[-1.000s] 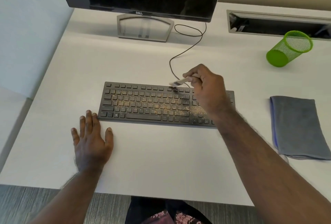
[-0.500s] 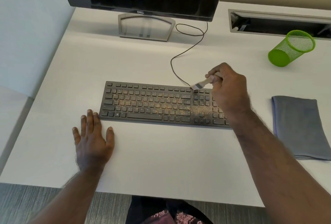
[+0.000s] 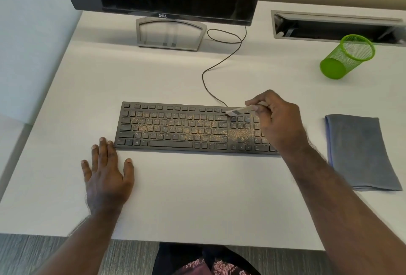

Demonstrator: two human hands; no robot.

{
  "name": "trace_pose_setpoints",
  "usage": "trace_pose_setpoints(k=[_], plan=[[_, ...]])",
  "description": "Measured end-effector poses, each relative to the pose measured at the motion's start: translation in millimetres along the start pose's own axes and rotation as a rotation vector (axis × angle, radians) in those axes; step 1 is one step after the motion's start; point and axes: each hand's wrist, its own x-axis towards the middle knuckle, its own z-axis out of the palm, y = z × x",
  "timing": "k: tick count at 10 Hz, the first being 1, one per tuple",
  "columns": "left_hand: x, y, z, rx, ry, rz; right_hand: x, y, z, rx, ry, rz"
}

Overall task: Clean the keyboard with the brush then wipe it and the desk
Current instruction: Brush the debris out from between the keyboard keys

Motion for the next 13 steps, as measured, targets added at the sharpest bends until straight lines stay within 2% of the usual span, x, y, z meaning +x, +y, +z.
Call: trace_pose_setpoints(k=[2, 4, 6, 7, 8, 9, 10, 12, 13], plan=[[0.5, 1.8, -0.8, -0.011, 0.001, -0.002, 1.8, 12.7, -18.6, -0.053, 0.136, 0.054], [-0.1, 0.6, -0.3, -0.011, 0.005, 0.002, -4.8, 16.0, -17.5, -0.065, 0.04, 0.02], [0.8, -0.5, 0.6, -0.003, -0.002, 0.004, -2.6, 27.6, -35.8, -0.081, 0.188, 0.071], [0.4, -0.2, 0.6, -0.002, -0.003, 0.004, -5.4, 25.8, -35.7, -0.023, 0.114, 0.043], [1.0, 0.1, 1.2, 0.002, -0.002, 0.006, -7.7, 30.9, -36.9, -0.083, 0.104, 0.033], [1.1, -0.9, 1.3, 0.004, -0.001, 0.006, -6.5, 38.1, -44.0, -0.161, 0.198, 0.043], [1.1, -0.7, 1.4, -0.001, 0.0, 0.009, -6.3, 43.0, -52.6, -0.108, 0.241, 0.074], [1.3, -1.7, 2.4, -0.008, 0.011, 0.001, -12.3, 47.8, -52.9, -0.059, 0.174, 0.066], [1.2, -0.1, 1.8, -0.011, 0.011, 0.003, -10.6, 52.9, -50.5, -0.108, 0.215, 0.071]])
